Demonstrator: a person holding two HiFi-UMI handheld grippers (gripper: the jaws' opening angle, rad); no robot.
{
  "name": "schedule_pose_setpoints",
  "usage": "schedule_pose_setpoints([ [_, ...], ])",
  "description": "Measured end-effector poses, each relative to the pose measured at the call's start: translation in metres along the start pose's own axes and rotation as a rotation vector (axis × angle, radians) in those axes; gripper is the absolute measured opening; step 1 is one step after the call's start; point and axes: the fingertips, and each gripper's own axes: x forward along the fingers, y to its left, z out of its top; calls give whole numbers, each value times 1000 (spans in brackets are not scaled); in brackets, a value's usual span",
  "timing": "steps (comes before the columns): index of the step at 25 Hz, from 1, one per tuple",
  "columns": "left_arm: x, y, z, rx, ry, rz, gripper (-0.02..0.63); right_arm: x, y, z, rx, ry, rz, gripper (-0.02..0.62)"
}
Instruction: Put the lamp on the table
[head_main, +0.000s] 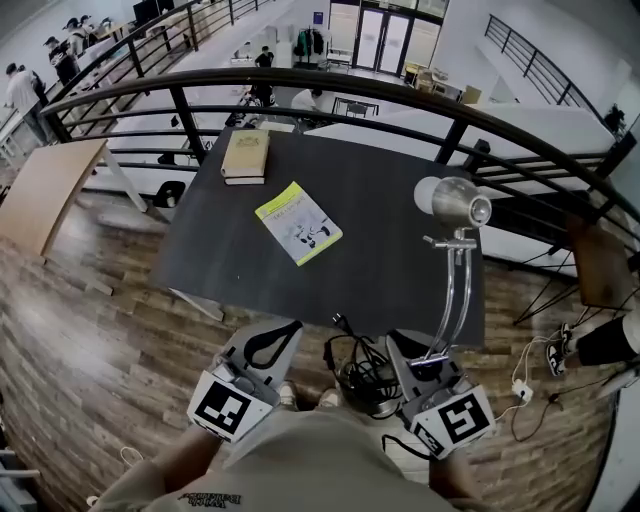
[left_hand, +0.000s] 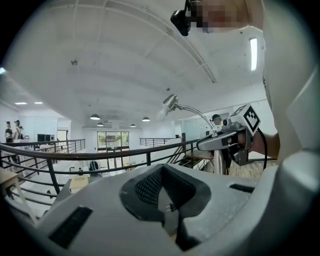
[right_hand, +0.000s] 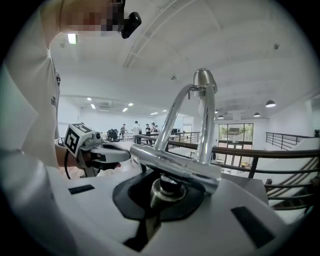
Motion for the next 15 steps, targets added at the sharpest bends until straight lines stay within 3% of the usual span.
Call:
schedule_pose_setpoints([
  [15, 29, -36, 0, 12, 6, 38, 5, -28, -31, -19, -18, 0, 23, -2],
])
